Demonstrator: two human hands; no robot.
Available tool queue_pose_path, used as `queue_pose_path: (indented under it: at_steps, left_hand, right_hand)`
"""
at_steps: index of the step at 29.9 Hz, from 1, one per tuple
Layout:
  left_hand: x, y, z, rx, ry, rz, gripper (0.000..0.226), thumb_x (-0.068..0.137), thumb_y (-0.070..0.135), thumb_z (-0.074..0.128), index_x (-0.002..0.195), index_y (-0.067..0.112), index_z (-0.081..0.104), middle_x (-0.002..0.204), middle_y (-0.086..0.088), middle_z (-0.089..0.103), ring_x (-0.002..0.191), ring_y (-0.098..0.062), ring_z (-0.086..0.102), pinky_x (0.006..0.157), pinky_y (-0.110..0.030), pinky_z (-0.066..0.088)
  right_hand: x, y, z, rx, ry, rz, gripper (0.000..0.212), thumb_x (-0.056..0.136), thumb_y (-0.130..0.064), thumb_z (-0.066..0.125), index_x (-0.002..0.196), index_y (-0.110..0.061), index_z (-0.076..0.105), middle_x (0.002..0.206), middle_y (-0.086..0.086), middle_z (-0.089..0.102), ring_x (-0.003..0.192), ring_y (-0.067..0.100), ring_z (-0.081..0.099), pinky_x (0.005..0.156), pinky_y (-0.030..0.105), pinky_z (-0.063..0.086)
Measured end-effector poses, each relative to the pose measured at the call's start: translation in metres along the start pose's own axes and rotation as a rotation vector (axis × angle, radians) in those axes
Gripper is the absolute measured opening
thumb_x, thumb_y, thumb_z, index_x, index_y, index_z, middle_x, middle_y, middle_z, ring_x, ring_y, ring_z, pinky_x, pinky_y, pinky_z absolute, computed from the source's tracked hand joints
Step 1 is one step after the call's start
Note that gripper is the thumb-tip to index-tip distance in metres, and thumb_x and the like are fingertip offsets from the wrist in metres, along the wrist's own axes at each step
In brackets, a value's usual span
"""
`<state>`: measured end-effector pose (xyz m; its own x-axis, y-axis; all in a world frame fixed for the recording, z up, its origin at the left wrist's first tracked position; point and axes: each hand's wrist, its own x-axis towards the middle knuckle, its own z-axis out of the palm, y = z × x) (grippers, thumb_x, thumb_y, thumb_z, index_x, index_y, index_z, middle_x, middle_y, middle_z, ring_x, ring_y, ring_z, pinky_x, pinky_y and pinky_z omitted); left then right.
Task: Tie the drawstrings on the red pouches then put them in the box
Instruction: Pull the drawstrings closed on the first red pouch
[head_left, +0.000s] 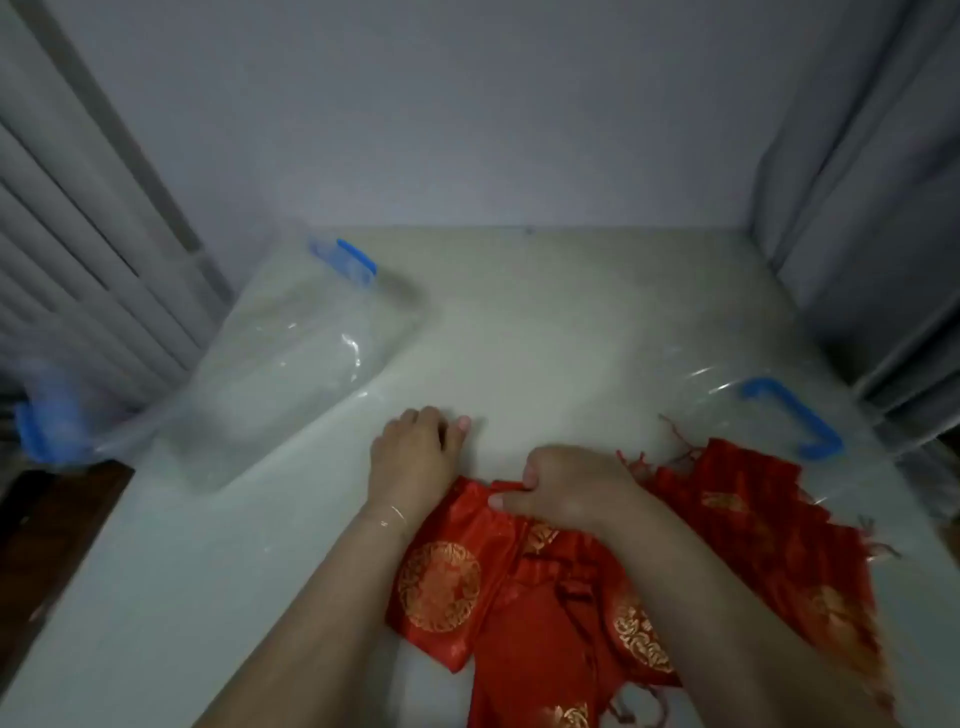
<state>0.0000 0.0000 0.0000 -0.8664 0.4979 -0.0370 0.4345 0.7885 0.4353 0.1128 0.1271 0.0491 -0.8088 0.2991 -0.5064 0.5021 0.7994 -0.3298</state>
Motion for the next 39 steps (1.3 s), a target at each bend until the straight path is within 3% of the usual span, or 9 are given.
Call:
queue_pose_path:
  at_steps: [7, 12, 15, 19, 21, 25, 32, 37, 39]
  left_hand:
    - [0.008, -0.026, 0.042, -0.190, 0.137, 0.046, 0.039, 0.096, 0.048, 0.037, 0.069, 0.022, 0.048, 0.087, -0.005, 0.062, 0.093, -0.032, 0.054, 0.081, -0.041, 0.040]
    - [-0.010, -0.031, 0.034, -0.196, -0.010, 0.222, 0.029, 0.091, 0.055, 0.045, 0.093, 0.038, 0.069, 0.114, 0.015, 0.060, 0.118, -0.020, 0.042, 0.103, -0.043, 0.029]
    - [-0.013, -0.023, 0.031, -0.114, -0.034, 0.368, 0.028, 0.089, 0.054, 0.050, 0.096, 0.036, 0.071, 0.121, 0.018, 0.061, 0.121, -0.016, 0.039, 0.103, -0.032, 0.025]
    - [-0.045, -0.010, 0.014, -0.054, -0.001, 0.576, 0.050, 0.084, 0.062, 0.033, 0.092, 0.030, 0.071, 0.085, 0.004, 0.072, 0.091, -0.020, 0.062, 0.087, -0.032, 0.042]
    - [-0.058, -0.011, 0.007, -0.054, 0.079, 0.601, 0.051, 0.088, 0.060, 0.030, 0.084, 0.027, 0.069, 0.068, 0.002, 0.066, 0.077, -0.023, 0.061, 0.091, -0.036, 0.041]
    - [-0.089, -0.015, -0.015, -0.080, 0.266, 0.528, 0.047, 0.091, 0.056, 0.039, 0.064, 0.021, 0.055, 0.053, 0.004, 0.049, 0.065, -0.025, 0.054, 0.062, -0.033, 0.040]
    - [-0.126, -0.012, -0.047, -0.624, 0.112, 0.395, 0.051, 0.094, 0.046, 0.048, 0.056, 0.018, 0.029, 0.052, 0.007, 0.026, 0.049, -0.010, 0.027, 0.049, -0.024, 0.023]
    - [-0.130, -0.035, -0.026, -0.328, 0.033, 0.287, 0.064, 0.089, 0.063, 0.044, 0.065, 0.004, 0.056, 0.057, -0.006, 0.052, 0.057, -0.018, 0.052, 0.061, -0.033, 0.041]
    - [-0.132, -0.041, -0.017, -0.398, -0.047, 0.248, 0.064, 0.087, 0.064, 0.048, 0.068, 0.004, 0.062, 0.062, -0.009, 0.062, 0.060, -0.016, 0.059, 0.063, -0.031, 0.044]
  right_hand:
    - [0.032, 0.016, 0.028, -0.046, -0.008, -0.054, 0.055, 0.072, -0.069, 0.058, 0.074, -0.015, 0.058, 0.070, -0.002, 0.056, 0.069, 0.015, 0.055, 0.056, 0.027, 0.036]
    - [0.021, 0.008, 0.043, -0.132, 0.063, -0.060, 0.051, 0.074, -0.063, 0.063, 0.079, -0.012, 0.059, 0.066, -0.001, 0.052, 0.071, 0.019, 0.053, 0.059, 0.028, 0.037]
    - [0.017, 0.007, 0.045, -0.121, 0.084, -0.085, 0.041, 0.082, -0.049, 0.064, 0.086, -0.009, 0.063, 0.078, 0.005, 0.059, 0.077, 0.022, 0.055, 0.059, 0.028, 0.036]
    - [-0.017, 0.003, 0.057, -0.020, 0.367, -0.220, 0.025, 0.086, -0.035, 0.061, 0.104, -0.016, 0.058, 0.103, 0.006, 0.062, 0.095, 0.024, 0.057, 0.078, 0.032, 0.043]
    - [-0.032, 0.001, 0.063, 0.112, 0.468, -0.293, 0.018, 0.090, -0.028, 0.057, 0.103, -0.018, 0.053, 0.096, 0.003, 0.060, 0.088, 0.021, 0.054, 0.072, 0.031, 0.039]
    - [-0.063, -0.006, 0.074, 0.247, 0.587, -0.361, 0.013, 0.095, -0.032, 0.048, 0.098, -0.020, 0.043, 0.080, 0.004, 0.056, 0.074, 0.024, 0.054, 0.067, 0.036, 0.040]
    - [-0.106, -0.022, 0.074, 0.381, 0.750, -0.415, 0.017, 0.097, -0.035, 0.044, 0.096, -0.018, 0.046, 0.059, -0.005, 0.046, 0.054, 0.011, 0.045, 0.055, 0.032, 0.033]
    - [-0.100, -0.010, 0.092, 0.305, 0.729, -0.235, 0.030, 0.083, -0.056, 0.055, 0.089, -0.027, 0.057, 0.068, -0.010, 0.051, 0.067, 0.009, 0.051, 0.060, 0.029, 0.036]
    - [-0.095, -0.004, 0.103, 0.261, 0.726, -0.194, 0.039, 0.078, -0.065, 0.056, 0.089, -0.027, 0.061, 0.080, -0.011, 0.059, 0.079, 0.010, 0.057, 0.065, 0.030, 0.041]
